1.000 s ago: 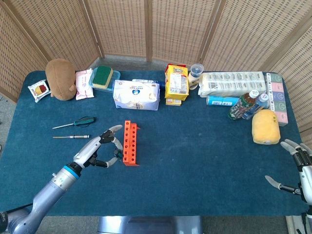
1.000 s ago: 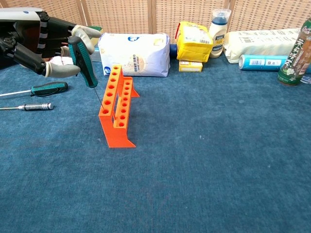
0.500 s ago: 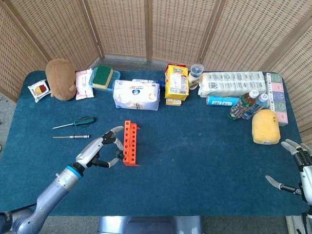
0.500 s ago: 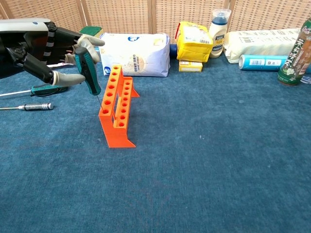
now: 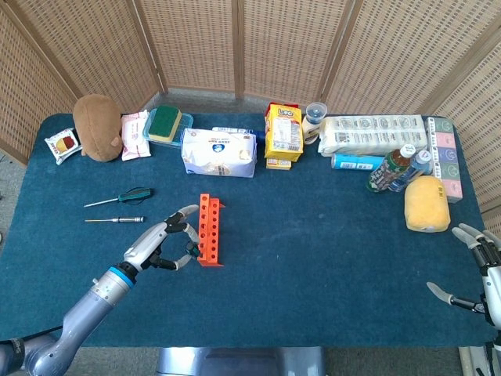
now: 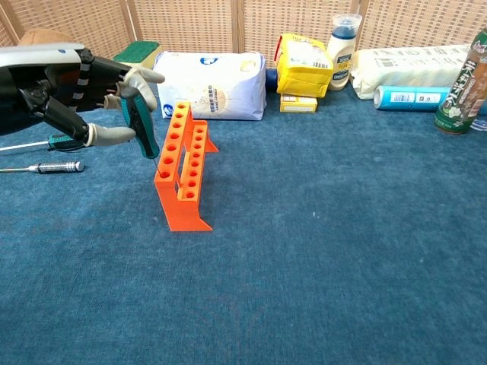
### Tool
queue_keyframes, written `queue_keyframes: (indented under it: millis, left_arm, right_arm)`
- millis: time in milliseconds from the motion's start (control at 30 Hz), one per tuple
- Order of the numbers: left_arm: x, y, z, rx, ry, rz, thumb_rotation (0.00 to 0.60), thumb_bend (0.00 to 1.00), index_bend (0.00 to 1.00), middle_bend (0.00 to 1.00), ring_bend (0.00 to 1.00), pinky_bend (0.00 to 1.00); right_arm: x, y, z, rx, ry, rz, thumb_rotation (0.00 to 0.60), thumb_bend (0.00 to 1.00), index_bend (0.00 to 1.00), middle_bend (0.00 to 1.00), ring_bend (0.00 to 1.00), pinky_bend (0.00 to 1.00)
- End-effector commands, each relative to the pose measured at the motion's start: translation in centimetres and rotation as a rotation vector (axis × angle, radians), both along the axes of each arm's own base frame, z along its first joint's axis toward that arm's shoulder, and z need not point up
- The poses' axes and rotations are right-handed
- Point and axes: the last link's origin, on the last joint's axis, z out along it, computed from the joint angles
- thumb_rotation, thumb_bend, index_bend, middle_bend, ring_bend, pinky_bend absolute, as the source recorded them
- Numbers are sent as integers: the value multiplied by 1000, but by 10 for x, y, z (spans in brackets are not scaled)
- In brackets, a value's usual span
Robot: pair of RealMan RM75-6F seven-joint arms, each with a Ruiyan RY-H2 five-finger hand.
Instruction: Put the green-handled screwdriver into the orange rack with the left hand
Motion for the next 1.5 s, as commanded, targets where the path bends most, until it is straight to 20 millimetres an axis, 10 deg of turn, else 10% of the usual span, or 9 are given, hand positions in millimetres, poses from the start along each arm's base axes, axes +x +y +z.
queue_keyframes:
  millis: [33,1100,1500]
  left_arm:
    - [-1,0,-4,-9,3,2,600,416,491,0,0,85]
    - [1,0,-11,16,108,-9,600,415,488,0,0,85]
    - [-1,-1,-9,3,145,-12,600,336,322,0,0,85]
  right_arm:
    - [0,0,0,1,0,0,462,41,143,125,145,64]
    - [0,0,2,-3,-9,2,462,41,143,126,144,64]
    - [0,0,3,-5,-13,3,462,40,143,126,144,64]
